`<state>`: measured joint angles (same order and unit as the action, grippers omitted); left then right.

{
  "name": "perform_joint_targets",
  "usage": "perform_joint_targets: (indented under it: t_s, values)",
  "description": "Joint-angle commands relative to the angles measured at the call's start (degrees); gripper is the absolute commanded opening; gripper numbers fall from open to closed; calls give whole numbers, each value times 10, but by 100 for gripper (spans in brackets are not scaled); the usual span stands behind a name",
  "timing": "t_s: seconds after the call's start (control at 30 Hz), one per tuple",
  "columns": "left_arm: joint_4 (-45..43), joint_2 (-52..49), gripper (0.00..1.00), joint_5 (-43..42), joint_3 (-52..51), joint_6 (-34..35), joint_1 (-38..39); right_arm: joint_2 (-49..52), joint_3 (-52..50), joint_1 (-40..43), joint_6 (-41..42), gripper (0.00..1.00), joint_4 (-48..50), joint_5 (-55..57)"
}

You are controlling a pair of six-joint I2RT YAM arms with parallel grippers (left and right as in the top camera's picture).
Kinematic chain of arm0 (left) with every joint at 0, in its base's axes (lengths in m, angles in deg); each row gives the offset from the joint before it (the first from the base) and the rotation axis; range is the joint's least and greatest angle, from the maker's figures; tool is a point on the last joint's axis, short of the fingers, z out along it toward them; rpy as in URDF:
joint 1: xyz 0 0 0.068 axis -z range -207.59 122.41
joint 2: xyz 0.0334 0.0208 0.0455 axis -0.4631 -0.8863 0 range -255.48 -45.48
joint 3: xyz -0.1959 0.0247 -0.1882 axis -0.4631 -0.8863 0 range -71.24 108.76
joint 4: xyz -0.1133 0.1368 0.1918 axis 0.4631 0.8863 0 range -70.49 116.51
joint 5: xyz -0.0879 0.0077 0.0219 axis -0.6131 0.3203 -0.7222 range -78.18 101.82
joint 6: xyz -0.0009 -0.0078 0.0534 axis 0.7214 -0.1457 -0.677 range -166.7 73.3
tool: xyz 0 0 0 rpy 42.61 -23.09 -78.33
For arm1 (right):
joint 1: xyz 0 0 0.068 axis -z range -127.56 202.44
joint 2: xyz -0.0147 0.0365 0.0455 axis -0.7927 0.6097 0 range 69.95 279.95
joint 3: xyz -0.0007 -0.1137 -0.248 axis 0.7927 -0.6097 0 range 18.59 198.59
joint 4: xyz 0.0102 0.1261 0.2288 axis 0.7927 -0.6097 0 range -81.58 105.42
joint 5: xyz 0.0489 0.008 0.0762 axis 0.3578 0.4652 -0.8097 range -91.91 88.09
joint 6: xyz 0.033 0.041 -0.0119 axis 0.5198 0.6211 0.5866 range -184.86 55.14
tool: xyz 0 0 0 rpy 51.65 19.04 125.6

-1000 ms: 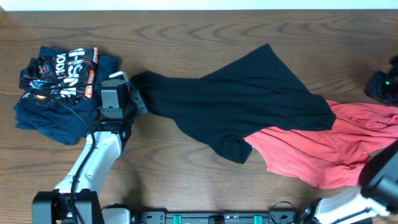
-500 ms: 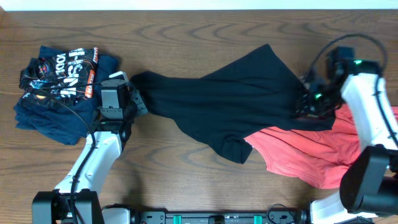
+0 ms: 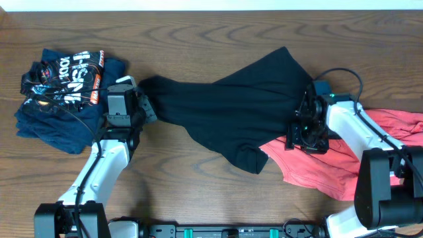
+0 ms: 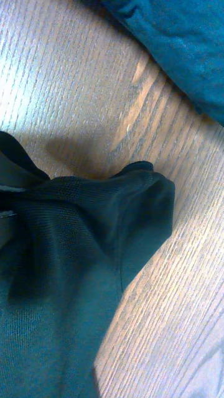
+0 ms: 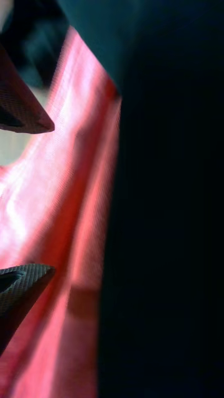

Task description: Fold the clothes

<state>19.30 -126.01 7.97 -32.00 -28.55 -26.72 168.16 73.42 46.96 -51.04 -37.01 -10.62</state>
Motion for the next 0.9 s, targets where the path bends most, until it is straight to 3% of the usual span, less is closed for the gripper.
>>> perform_joint_targets:
  t_s: [0.0,0.1,0.13,0.2,0.23,0.47,0.67,0.87]
  values:
    - [0,-2,6,17,9,-3,-2,5,-34,-7,24,66,40,23]
    - [0,-2,6,17,9,-3,-2,5,-62,-8,24,60,79,23]
    - [0,-2,6,17,9,-3,-2,5,-71,-8,24,49,90,23]
    - [0,-2,7,17,9,-3,-2,5,-80,-8,24,5,96,23]
    - [0,-2,7,17,9,-3,-2,5,-80,-8,25,1,93,23]
    - [0,-2,7,17,9,-3,-2,-37,-19,59,76,1,31,113]
    - [0,-2,7,17,9,-3,-2,-96,150,220,74,1,-37,299]
    - [0,-2,7,17,9,-3,-2,-98,250,362,50,1,-30,341]
